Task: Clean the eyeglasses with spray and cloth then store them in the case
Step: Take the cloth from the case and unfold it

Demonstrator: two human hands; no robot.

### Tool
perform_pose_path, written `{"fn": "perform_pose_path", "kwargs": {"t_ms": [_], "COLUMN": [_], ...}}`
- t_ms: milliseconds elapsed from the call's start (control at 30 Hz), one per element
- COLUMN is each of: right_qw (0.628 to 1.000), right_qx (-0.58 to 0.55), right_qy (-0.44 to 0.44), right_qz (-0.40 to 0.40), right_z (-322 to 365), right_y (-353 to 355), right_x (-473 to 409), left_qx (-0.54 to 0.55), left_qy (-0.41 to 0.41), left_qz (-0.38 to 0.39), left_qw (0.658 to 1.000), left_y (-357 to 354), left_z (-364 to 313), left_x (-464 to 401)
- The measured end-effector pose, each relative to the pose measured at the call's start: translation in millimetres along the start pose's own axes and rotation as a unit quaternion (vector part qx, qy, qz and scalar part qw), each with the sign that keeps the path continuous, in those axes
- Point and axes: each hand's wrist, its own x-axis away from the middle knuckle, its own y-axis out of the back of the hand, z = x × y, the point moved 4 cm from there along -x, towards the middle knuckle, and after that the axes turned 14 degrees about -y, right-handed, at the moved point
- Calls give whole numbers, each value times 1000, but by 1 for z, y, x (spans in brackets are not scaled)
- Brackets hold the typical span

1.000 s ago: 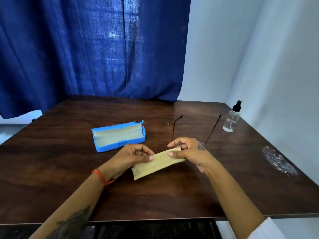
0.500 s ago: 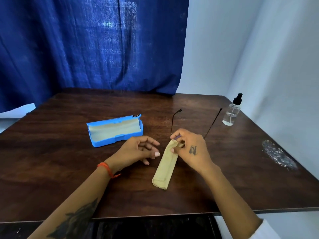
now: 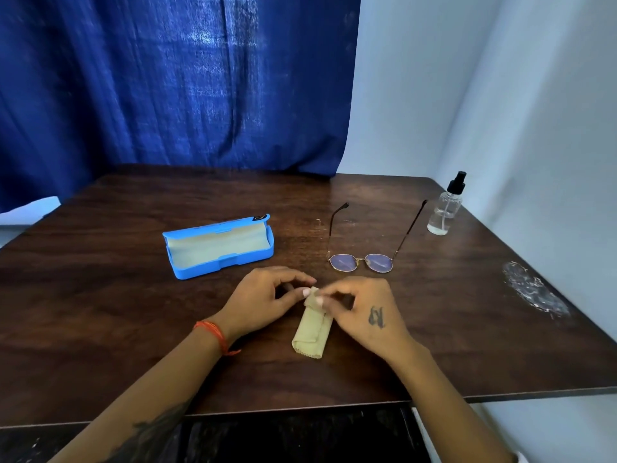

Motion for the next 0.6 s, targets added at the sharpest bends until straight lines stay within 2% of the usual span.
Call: {"fn": "perform_pose_path", "kwargs": {"t_ms": [67,167,267,367,500,600], "right_qw": [998,987,977,981,997,998], "right_qx": [9,68,57,50,61,67], "right_qy": [-49,-134,-155,-131,-48,14], "right_qz": [-43,61,136,136,21,-18], "right_z": [-7,-17,-18,-14,-7,-4], "right_y": [9,4,-3,-4,1,1], "right_x": [-6,-16,-22,-29,-34,-25], "left_qx": [-27,-59,-42,22,51,27], "left_qy": [20,54,76,76,39,-3], "left_qz": [33,108,148,104,-6,-21], "left_qw": [999,991,985,991,998,999], "left_y": [-2,-5,-6,-6,-5,-6], "left_z": [0,2,3,2,-2,-6], "left_x": [-4,-13,-20,-24,-25,-21]}}
